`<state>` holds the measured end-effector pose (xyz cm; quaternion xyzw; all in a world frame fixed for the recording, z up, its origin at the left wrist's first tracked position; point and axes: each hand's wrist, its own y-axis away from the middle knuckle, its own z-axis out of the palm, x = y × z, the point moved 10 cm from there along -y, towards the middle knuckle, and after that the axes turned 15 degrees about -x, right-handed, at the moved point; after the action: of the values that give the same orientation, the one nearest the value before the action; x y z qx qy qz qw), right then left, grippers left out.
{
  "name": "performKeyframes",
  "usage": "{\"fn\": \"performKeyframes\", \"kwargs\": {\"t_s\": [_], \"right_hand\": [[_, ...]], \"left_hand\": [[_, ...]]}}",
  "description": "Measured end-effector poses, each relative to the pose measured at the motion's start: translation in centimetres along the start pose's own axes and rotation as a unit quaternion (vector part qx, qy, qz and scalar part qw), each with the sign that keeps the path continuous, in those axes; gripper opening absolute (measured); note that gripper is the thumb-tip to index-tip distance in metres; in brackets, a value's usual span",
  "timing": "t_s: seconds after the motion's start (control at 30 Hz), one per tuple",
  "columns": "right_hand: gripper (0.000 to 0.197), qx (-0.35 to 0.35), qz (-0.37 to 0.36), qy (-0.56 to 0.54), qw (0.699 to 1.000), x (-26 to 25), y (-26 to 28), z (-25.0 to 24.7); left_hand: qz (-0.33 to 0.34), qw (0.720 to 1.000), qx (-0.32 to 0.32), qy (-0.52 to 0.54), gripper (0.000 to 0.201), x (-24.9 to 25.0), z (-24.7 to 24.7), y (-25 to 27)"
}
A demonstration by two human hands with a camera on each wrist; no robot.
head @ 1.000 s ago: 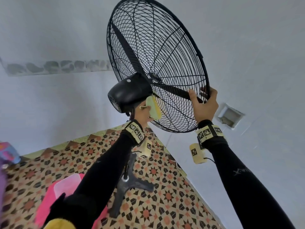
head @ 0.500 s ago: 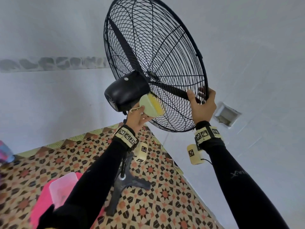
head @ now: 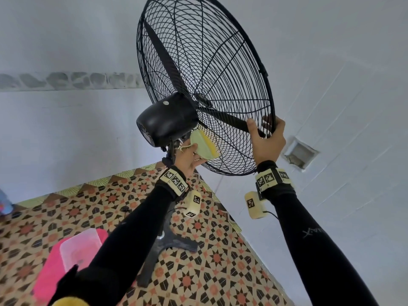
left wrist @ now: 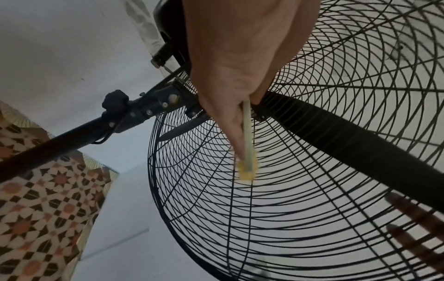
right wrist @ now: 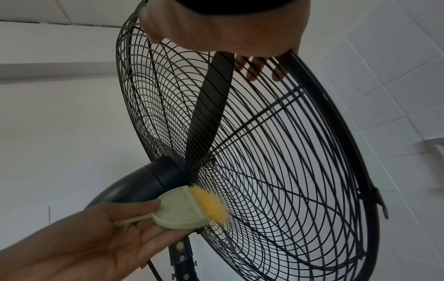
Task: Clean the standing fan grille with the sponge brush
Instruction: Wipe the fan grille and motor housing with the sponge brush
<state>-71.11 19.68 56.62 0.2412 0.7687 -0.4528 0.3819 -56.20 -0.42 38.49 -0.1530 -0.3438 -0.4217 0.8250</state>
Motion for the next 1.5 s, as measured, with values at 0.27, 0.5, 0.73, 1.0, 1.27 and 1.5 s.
{"fn": "performKeyframes", "kwargs": {"t_s": [0.27, 0.5, 0.73, 1.0, 1.27, 1.5], "right_hand": [[0.073, 0.004, -0.001, 0.003, 1.0, 0.0, 0.2, 0.0], [0.071, 0.013, -0.004, -0.001, 1.0, 0.2, 0.5, -0.3], [0.071, 0.002, 0.0, 0.008, 1.0, 0.3, 0.6, -0.4], [0.071, 0.024, -0.007, 0.003, 1.0, -0.2, 0.4, -0.1], [0.07, 0.018, 0.001, 0.006, 1.0, 0.2, 0.3, -0.2], [0.073, 0.011, 0.004, 0.004, 1.0, 0.5, 0.3, -0.4]], "left_hand": [[-0.009, 1.0, 0.01, 0.016, 0.033, -0.3, -0.6, -0.2], [-0.01, 0.999, 0.019, 0.029, 0.034, -0.8, -1.5, -0.2], [-0.018, 0.999, 0.043, -0.022, 0.043, -2.6, 0.3, 0.1], [-0.008, 1.0, 0.011, -0.019, 0.046, -2.1, 0.4, 0.8], [0.022, 0.998, -0.014, 0.054, 0.048, -2.6, 1.0, 1.3], [0.019, 0.997, -0.021, 0.07, 0.044, -2.5, 1.1, 1.1]]}}
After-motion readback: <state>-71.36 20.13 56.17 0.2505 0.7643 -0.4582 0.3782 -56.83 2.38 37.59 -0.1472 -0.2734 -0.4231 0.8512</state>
